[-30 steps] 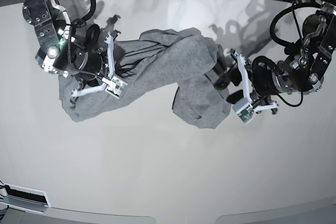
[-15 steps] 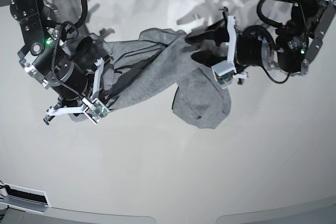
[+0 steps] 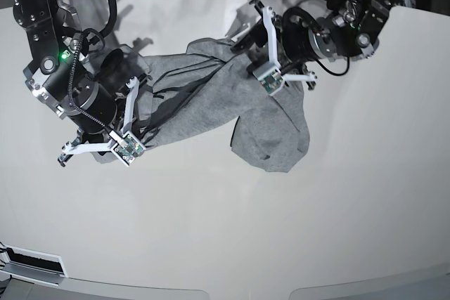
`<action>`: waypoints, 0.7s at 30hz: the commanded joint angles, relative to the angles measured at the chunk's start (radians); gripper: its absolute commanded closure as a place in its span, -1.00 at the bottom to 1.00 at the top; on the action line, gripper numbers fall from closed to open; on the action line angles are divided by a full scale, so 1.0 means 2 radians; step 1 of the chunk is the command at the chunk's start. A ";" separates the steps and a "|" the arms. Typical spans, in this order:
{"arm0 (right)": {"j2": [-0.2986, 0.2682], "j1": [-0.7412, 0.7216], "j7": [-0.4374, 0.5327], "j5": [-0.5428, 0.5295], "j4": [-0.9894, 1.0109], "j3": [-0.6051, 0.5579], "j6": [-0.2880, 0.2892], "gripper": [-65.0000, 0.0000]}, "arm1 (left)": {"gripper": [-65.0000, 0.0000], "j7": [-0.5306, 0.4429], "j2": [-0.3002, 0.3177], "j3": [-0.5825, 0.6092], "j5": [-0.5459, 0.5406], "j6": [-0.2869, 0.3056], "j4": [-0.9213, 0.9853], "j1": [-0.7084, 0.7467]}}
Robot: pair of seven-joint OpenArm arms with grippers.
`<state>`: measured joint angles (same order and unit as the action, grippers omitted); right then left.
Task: Layout the t-shirt on the table in an organized manner, then fold the t-shirt properly
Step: 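Release with the left gripper and regrasp the shirt near its middle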
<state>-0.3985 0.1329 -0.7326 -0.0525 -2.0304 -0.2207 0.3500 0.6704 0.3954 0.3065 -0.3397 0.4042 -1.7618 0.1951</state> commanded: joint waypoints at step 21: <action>-0.014 -0.006 -0.006 0.061 -0.008 0.004 -0.014 1.00 | 1.00 0.024 -0.006 -0.004 0.121 -0.047 -0.134 -0.020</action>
<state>-0.4129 0.1352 -0.7567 0.0639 -2.0304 -0.2207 0.3363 0.7471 0.3805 0.3023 -0.0872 0.3145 -2.0064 0.1612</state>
